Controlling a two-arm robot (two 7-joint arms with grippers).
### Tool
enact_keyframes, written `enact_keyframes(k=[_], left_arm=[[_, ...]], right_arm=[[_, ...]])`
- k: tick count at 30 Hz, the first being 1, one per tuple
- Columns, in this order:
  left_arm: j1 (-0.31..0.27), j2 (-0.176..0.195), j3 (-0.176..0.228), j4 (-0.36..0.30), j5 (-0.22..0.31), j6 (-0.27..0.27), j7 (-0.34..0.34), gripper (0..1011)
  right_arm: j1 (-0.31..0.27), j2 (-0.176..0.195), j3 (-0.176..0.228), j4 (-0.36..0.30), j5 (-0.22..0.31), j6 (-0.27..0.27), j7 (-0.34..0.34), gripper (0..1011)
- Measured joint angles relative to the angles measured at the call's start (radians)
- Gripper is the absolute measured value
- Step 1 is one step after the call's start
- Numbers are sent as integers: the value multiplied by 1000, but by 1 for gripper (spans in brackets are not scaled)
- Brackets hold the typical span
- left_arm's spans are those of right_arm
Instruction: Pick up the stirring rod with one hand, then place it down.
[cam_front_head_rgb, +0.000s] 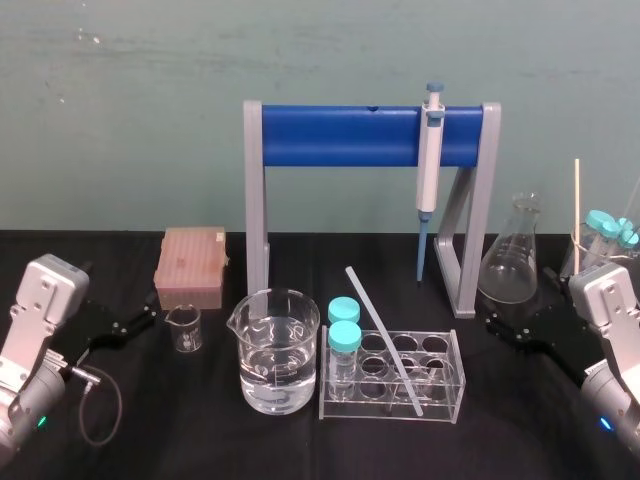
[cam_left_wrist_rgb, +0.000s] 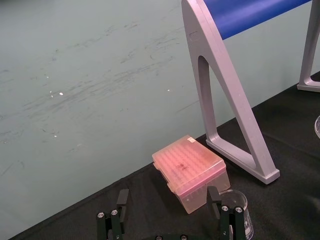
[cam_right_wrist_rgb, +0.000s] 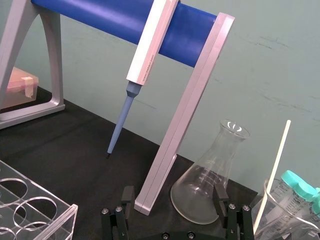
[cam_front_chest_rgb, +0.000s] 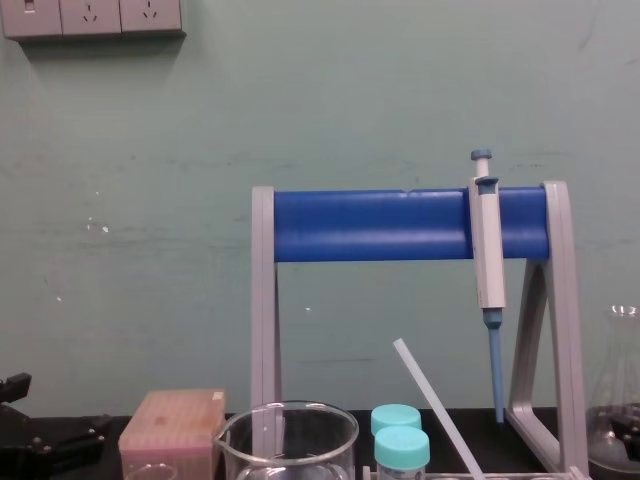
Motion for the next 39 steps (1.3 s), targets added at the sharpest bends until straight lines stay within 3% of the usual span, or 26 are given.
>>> enact_keyframes(k=[12, 26, 31, 39], left_arm=[[0, 0, 0, 0, 0, 0, 0, 1000], [0, 0, 0, 0, 0, 0, 0, 1000], [0, 0, 0, 0, 0, 0, 0, 1000], [0, 0, 0, 0, 0, 0, 0, 1000]], right_arm=[[2, 2, 6, 0, 3, 8, 15, 1002], [11, 18, 85, -130, 285, 165, 355, 1002], [23, 12, 79, -154, 312, 188, 432, 1002], [73, -19, 33, -133, 285, 210, 514, 1002]])
